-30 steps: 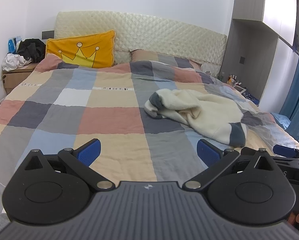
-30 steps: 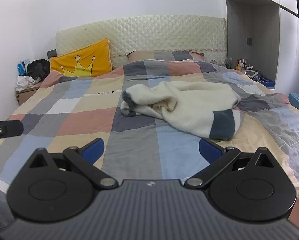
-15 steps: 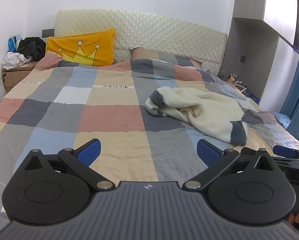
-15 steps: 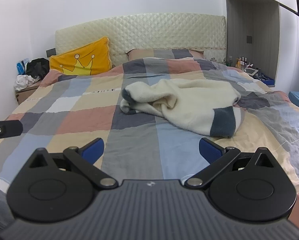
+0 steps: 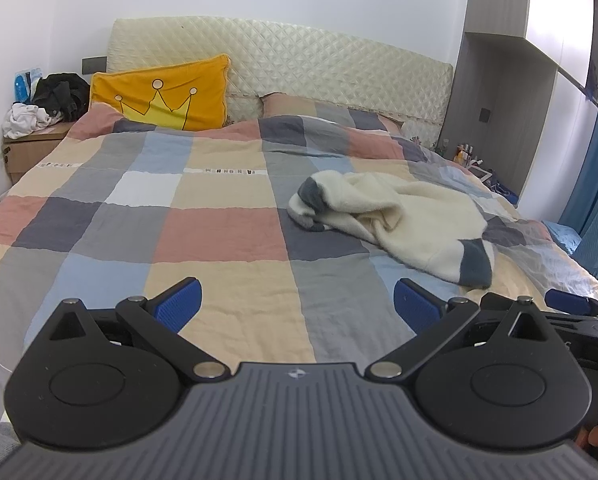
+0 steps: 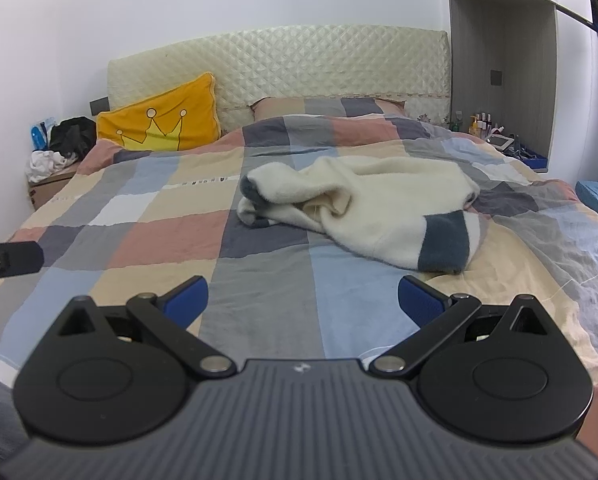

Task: Fold large clothes

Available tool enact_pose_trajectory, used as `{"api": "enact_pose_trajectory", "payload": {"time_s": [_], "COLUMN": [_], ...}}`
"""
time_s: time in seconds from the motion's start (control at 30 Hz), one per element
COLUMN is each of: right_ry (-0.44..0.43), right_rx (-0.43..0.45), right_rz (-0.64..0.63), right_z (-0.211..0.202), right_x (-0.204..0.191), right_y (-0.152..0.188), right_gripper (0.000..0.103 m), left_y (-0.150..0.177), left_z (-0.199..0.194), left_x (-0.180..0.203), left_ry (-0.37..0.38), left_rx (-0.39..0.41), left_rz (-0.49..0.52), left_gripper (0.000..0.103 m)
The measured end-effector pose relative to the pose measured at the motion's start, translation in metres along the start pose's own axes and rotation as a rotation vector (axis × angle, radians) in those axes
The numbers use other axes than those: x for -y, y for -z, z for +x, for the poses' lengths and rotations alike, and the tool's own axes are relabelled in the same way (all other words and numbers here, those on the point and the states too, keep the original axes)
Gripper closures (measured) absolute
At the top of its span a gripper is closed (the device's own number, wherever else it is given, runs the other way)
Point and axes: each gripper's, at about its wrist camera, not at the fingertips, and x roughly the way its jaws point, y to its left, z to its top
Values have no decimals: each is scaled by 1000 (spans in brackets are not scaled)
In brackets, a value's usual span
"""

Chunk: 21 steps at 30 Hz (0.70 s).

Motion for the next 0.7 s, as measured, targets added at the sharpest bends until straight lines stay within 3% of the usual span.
{"api": "enact_pose_trajectory", "payload": {"time_s": [0.5, 0.7], "right_ry": [-12, 4], "right_rx": [-21, -5], "right_rz": [9, 19], "right_z": [4, 19], "right_x": [-2, -3], "right_y": [5, 9], "right_gripper": [0, 0], "left_y": [5, 3], "left_z": [5, 27], "left_x": [-7, -10], "left_ry": [1, 13], "left_rx": [-7, -29], "left_rz": [-13, 8], "left_gripper": [0, 0]}}
